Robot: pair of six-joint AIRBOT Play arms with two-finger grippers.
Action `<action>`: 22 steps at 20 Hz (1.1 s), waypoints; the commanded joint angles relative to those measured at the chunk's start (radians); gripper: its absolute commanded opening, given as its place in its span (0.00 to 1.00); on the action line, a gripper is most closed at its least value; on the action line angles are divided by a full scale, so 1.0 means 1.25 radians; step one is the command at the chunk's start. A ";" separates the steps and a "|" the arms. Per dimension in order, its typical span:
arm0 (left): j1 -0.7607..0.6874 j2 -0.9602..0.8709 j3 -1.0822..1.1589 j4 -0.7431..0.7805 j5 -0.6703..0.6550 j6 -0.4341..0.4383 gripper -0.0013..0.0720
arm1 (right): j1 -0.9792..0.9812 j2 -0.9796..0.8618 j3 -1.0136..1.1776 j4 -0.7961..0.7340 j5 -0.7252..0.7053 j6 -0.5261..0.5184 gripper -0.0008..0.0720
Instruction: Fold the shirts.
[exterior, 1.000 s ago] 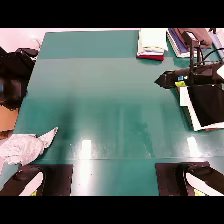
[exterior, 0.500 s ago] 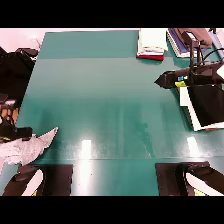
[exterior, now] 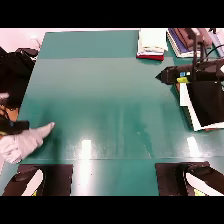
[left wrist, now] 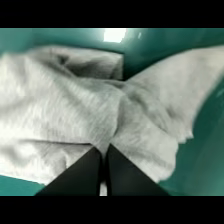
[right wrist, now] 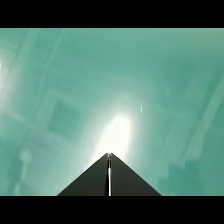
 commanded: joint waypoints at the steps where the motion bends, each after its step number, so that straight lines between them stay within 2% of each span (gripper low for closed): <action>1: -0.071 0.001 0.236 -0.117 0.021 0.017 0.04 | 0.001 -0.001 0.081 -0.001 -0.009 0.000 0.03; 4: -0.235 -0.006 0.413 -0.133 0.097 0.017 0.04 | 0.001 -0.001 0.158 -0.003 -0.016 0.000 0.03; 7: -0.402 -0.077 0.555 -0.133 0.119 0.017 0.04 | -0.006 -0.001 0.220 -0.011 -0.015 0.000 0.03; 10: -0.572 -0.207 0.678 -0.135 0.131 0.017 0.04 | -0.036 -0.001 0.266 -0.022 -0.011 0.001 0.03; 15: -0.806 -0.450 0.762 -0.139 0.259 0.042 0.05 | -0.104 0.000 0.297 -0.021 0.019 0.001 0.03; 16: -0.828 -0.490 0.764 -0.139 0.293 0.057 0.23 | -0.110 0.000 0.296 -0.021 0.037 0.001 0.03; 17: -0.834 -0.521 0.765 -0.139 0.319 0.056 0.61 | -0.117 0.000 0.296 -0.021 0.057 0.001 0.03; 18: -0.829 -0.544 0.765 -0.139 0.334 0.052 0.70 | -0.122 0.000 0.296 -0.021 0.072 0.001 0.03; 22: -0.714 -0.590 0.763 -0.157 0.280 0.008 0.70 | -0.127 0.000 0.296 -0.021 0.092 0.001 0.03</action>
